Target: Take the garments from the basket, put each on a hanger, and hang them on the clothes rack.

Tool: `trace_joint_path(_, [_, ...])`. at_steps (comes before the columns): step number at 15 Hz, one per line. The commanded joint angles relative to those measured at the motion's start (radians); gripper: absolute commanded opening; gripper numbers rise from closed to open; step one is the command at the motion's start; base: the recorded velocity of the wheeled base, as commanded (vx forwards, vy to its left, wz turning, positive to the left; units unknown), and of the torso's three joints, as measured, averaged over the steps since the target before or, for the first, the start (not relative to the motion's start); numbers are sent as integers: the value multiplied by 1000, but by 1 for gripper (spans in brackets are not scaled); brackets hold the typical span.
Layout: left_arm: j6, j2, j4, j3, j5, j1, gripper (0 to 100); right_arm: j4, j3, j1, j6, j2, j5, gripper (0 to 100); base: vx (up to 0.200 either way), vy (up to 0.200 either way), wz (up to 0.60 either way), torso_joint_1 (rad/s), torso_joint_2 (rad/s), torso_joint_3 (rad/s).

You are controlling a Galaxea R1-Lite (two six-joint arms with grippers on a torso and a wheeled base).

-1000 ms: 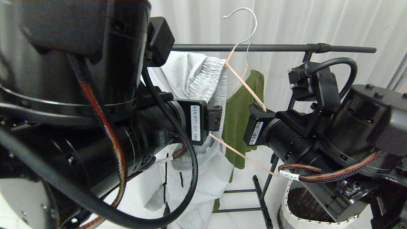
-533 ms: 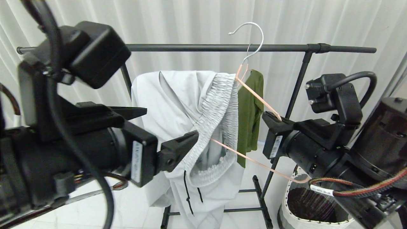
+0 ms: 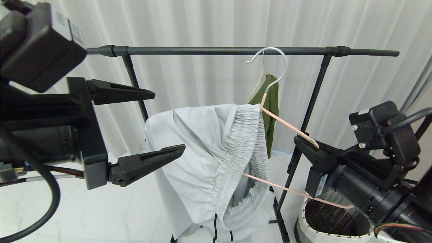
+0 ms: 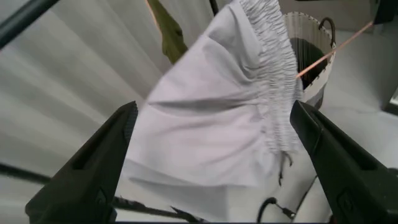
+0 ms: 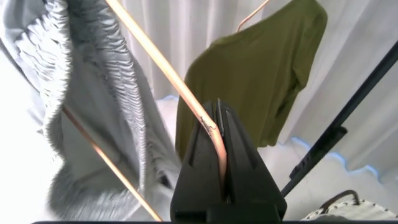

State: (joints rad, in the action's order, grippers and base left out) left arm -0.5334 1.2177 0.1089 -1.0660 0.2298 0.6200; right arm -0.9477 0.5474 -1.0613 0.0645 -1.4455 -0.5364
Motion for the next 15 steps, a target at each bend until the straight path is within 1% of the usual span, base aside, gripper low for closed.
trace_joint_path(1, [-17, 112, 0, -68, 74, -8, 100, -29, -49, -11, 32, 11, 13, 0, 0, 0, 0, 0, 0, 0])
trace_joint_path(2, [-28, 146, 0, -85, 108, -8, 100, -56, -66, -13, 54, 10, 22, 0, 0, 0, 0, 0, 0, 0])
trace_joint_path(4, [-60, 203, 0, -88, 152, -8, 100, -69, -81, -13, 81, 10, 29, 0, 0, 0, 0, 0, 0, 0])
trace_joint_path(6, [-63, 246, 0, -88, 206, -9, 100, -74, -84, -14, 86, 10, 29, 0, 0, 0, 0, 0, 0, 0])
trace_joint_path(8, [-63, 264, 0, -81, 214, -11, 100, -74, -83, -14, 87, 10, 41, 0, 0, 0, 0, 0, 0, 0])
trace_joint_path(10, [-63, 309, 0, -100, 215, -43, 100, -76, -83, -16, 106, 10, 56, 0, 0, 0, 0, 0, 0, 0])
trace_joint_path(12, [-63, 327, 0, -100, 220, -66, 100, -79, -81, -16, 107, 8, 61, 0, 0, 0, 0, 0, 0, 0])
trace_joint_path(14, [-63, 327, 0, -95, 247, -79, 100, -86, -81, -14, 115, 8, 61, 0, 0, 0, 0, 0, 0, 0])
trace_joint_path(15, [-63, 329, 0, -97, 249, -79, 100, -92, -81, -14, 117, 8, 61, 0, 0, 0, 0, 0, 0, 0])
